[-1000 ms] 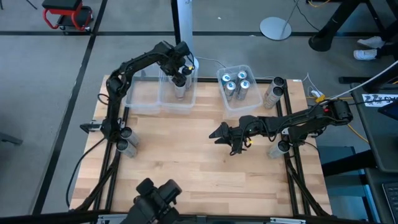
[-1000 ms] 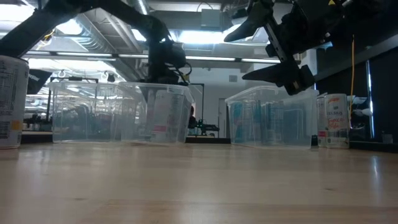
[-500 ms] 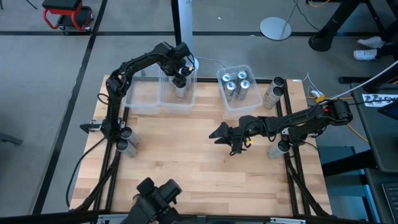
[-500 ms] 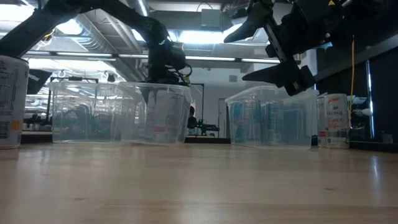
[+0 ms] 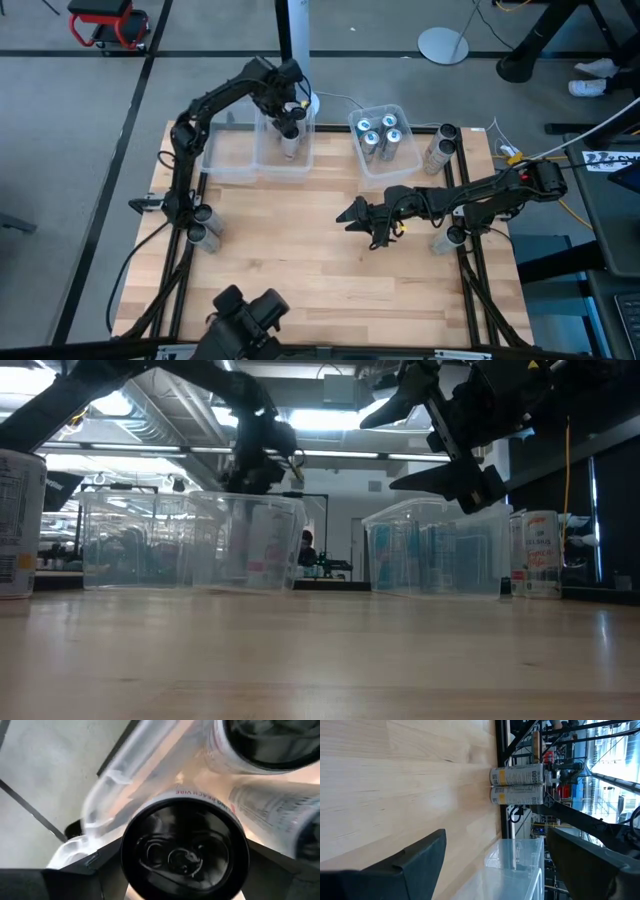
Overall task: Sort soda cans
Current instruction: Put the bottom left white-pink soda can into the top center transparent bin, then put the top right white-pink soda can into the top center transparent bin
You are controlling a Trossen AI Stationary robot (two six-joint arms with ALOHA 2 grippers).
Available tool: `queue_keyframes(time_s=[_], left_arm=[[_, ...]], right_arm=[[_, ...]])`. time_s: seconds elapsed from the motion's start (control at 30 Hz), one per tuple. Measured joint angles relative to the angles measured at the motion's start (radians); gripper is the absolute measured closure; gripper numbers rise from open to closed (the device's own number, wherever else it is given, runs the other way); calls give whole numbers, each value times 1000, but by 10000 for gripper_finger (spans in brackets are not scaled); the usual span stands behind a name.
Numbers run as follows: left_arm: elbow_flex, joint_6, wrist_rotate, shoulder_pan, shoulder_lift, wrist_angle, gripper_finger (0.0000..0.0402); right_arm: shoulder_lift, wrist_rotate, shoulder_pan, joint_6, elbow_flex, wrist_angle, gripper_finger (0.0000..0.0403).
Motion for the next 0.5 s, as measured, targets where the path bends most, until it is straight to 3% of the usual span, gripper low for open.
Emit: queue_keyframes(time_s=[0.23,0.5], left_arm=[[94,0,2,-15,-52,-15,112],[100,-30,9,-15,-84,-22,112]], right_arm=[[0,0,0,0,0,0,61],[0,0,0,1,0,3,61]])
